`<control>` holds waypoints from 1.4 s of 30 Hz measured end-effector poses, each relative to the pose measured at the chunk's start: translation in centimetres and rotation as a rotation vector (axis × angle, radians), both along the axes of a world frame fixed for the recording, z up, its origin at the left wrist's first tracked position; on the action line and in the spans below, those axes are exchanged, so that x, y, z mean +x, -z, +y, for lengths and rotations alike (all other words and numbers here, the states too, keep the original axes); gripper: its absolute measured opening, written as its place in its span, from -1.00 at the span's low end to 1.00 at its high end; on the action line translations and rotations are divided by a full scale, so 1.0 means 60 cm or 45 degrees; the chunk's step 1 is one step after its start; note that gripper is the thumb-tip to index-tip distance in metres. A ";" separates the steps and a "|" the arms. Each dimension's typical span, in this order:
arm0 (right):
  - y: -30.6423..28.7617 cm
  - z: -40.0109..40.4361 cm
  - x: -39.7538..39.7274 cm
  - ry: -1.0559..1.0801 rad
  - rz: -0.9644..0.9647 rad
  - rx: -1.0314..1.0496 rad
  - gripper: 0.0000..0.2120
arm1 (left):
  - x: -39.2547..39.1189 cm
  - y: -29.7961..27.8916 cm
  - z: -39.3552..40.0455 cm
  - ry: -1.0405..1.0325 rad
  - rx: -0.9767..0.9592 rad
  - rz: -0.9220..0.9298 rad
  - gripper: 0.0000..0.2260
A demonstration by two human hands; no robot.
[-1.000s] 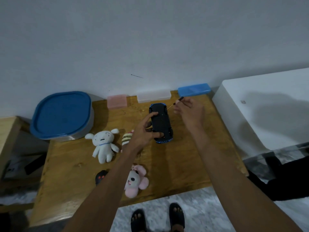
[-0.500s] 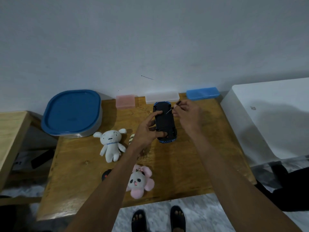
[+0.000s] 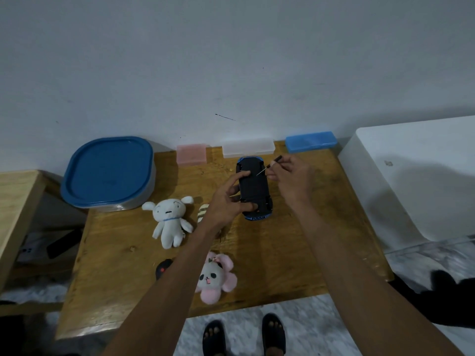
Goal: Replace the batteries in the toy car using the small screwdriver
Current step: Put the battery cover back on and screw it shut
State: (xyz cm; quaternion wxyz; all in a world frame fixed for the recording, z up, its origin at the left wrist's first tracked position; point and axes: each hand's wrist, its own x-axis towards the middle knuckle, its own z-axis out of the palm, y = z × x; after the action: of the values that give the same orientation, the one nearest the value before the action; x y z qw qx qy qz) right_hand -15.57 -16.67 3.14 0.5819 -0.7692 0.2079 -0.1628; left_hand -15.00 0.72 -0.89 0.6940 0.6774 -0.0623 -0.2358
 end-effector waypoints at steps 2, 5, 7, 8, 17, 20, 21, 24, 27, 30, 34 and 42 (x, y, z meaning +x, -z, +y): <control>0.003 0.000 0.000 0.002 -0.001 -0.002 -0.87 | -0.001 0.001 0.001 0.002 0.002 -0.003 -0.28; 0.010 0.001 -0.001 -0.006 -0.005 -0.107 -0.95 | -0.001 0.003 0.001 0.005 0.009 -0.003 -0.28; 0.010 0.001 -0.001 -0.066 -0.014 -0.292 -0.95 | 0.000 0.005 0.001 0.012 0.025 -0.011 -0.29; 0.006 0.003 -0.002 -0.116 -0.022 -0.400 -0.93 | 0.000 0.006 0.001 0.010 0.032 -0.011 -0.29; -0.008 0.014 -0.006 -0.281 -0.172 -0.765 -0.65 | -0.001 0.008 0.000 -0.018 0.043 -0.002 -0.28; -0.008 0.009 -0.006 -0.295 -0.230 -0.776 -0.71 | 0.002 0.007 0.003 -0.027 0.036 0.017 -0.28; -0.008 0.009 -0.005 -0.289 -0.247 -0.768 -0.72 | 0.003 0.007 0.003 -0.024 0.034 0.025 -0.28; -0.009 0.013 -0.004 -0.260 -0.266 -0.702 -0.74 | 0.003 0.006 0.000 -0.014 0.027 0.025 -0.28; -0.012 0.017 0.000 -0.198 -0.250 -0.608 -0.77 | 0.002 0.003 -0.006 -0.019 -0.014 0.036 -0.29; -0.014 0.016 0.002 -0.148 -0.264 -0.638 -0.80 | 0.000 0.001 -0.014 0.004 -0.025 0.041 -0.28; -0.007 0.010 0.000 -0.146 -0.276 -0.770 -0.86 | -0.005 0.004 -0.020 -0.010 -0.049 0.058 -0.29; -0.016 0.008 -0.010 -0.101 -0.191 -0.632 -0.76 | -0.009 -0.002 -0.018 0.007 -0.030 0.047 -0.29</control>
State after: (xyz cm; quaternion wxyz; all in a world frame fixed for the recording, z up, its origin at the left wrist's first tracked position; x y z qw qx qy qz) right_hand -16.17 -16.22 4.09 0.3950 -0.8818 0.0875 -0.2423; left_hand -15.54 -0.37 -0.80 0.7023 0.6647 -0.0541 -0.2492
